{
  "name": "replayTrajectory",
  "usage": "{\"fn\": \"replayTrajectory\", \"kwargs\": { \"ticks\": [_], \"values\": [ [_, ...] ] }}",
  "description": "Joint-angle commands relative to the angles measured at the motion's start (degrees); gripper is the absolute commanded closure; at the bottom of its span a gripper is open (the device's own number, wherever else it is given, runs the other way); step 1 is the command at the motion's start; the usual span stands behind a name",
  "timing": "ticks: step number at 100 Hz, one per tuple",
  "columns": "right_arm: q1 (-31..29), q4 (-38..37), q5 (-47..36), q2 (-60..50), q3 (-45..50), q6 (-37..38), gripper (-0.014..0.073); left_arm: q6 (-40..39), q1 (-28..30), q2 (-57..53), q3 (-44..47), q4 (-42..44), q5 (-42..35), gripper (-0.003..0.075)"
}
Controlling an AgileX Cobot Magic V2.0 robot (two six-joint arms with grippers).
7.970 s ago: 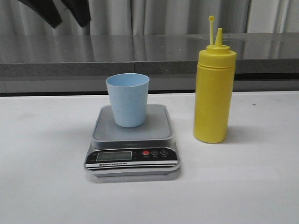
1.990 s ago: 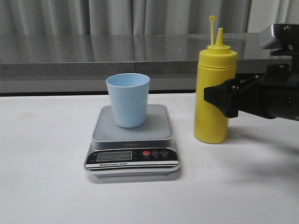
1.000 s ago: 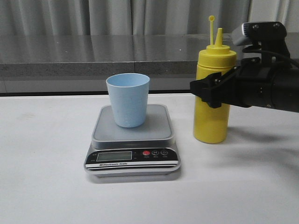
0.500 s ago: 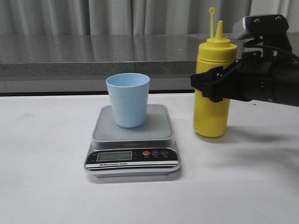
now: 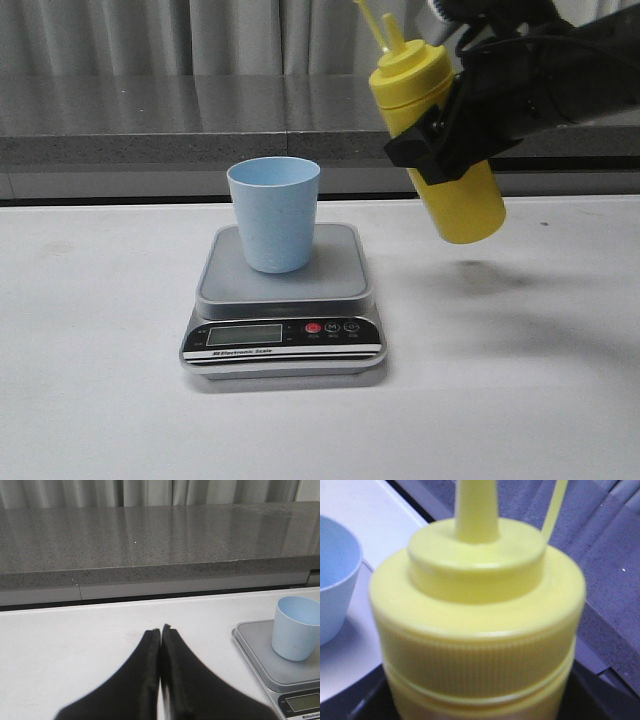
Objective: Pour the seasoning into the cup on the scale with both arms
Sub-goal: 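Lift the bottle and tilt its nozzle toward the cup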
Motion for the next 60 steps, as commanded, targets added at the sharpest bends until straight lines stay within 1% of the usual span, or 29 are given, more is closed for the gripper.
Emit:
{"fn": "replayTrajectory", "kwargs": {
  "ticks": [1, 11, 18, 28, 43, 60],
  "values": [
    [2.1, -3.3, 4.3, -3.0, -5.3, -0.6, 0.0298, -0.6, 0.2, 0.4, -1.5, -0.5, -4.3, 0.0740],
    [4.1, -6.5, 12.1, -3.0, -9.4, -0.6, 0.0298, -0.6, 0.2, 0.4, -1.5, -0.5, -4.3, 0.0740],
    [5.2, -9.6, 15.8, -3.0, -11.7, -0.6, 0.0298, -0.6, 0.2, 0.4, -1.5, -0.5, -4.3, 0.0740],
    [6.2, -15.0, 18.8, -3.0, -13.7, -0.6, 0.0298, -0.6, 0.2, 0.4, -1.5, -0.5, -4.3, 0.0740],
    [7.2, -23.3, 22.7, -3.0, -14.0, -0.6, 0.0298, -0.6, 0.2, 0.4, -1.5, -0.5, -4.3, 0.0740],
    [8.2, -28.1, 26.4, -3.0, -14.0, -0.6, 0.0298, -0.6, 0.2, 0.4, -1.5, -0.5, -4.3, 0.0740]
  ]
}}
